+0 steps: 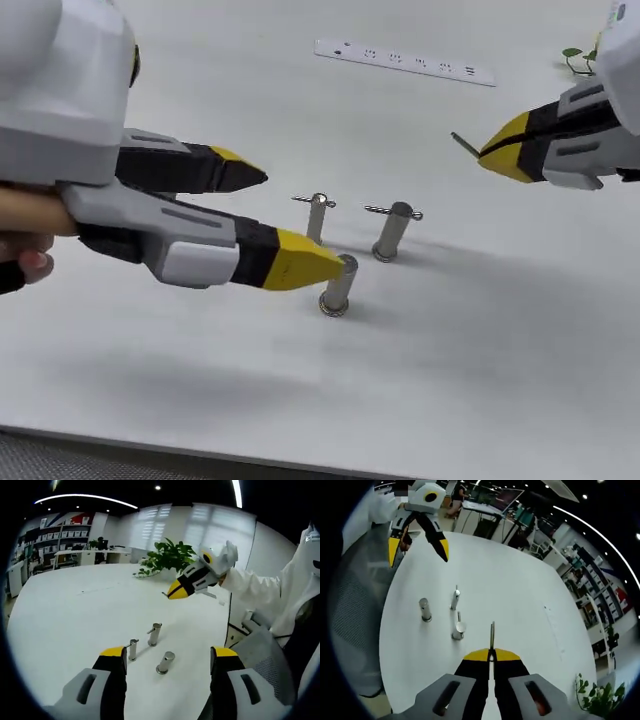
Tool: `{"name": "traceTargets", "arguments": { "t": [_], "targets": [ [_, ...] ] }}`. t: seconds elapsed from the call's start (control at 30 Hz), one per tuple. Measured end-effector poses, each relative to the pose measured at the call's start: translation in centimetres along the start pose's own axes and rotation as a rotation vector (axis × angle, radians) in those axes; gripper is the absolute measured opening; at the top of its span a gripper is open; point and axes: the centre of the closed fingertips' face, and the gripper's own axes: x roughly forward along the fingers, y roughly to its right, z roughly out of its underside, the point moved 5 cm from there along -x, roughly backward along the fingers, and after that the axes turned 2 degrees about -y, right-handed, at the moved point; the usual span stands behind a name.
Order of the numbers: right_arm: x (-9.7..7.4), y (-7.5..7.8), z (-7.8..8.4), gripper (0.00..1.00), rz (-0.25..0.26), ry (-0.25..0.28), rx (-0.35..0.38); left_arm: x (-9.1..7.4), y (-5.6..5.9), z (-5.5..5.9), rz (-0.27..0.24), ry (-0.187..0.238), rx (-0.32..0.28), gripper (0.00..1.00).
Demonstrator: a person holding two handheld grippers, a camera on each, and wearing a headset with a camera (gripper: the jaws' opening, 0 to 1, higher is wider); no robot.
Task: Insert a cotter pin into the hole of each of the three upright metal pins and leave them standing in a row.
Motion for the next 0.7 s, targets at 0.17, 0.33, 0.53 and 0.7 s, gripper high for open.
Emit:
{"name": "traceTargets", "arguments": {
  "t": [0.17,0.33,0.53,0.7],
  "targets": [
    [-1.1,-0.6,-1.2,0.0,0.077,0.043,-0.052,0.5,-0.2,-0.3,0.008,0.014,-0.021,0.63],
    [-1.6,-1.7,-2.0,0.0,0.104,0.049,-0.092,1.2,0.1,-0.6,0.039,0.021,-0.037,0.56],
    [-1.6,-3.4,-3.7,0.0,0.1,0.079,-0.13,2.0,0.5,-1.2,0.074,0.044,-0.062,0.49],
    [-1.0,-4.9,-5.2,0.0,0.051,0.111,-0.167,2.7,0.6,-2.0,0.086,0.062,-0.071,0.44]
  ]
}}
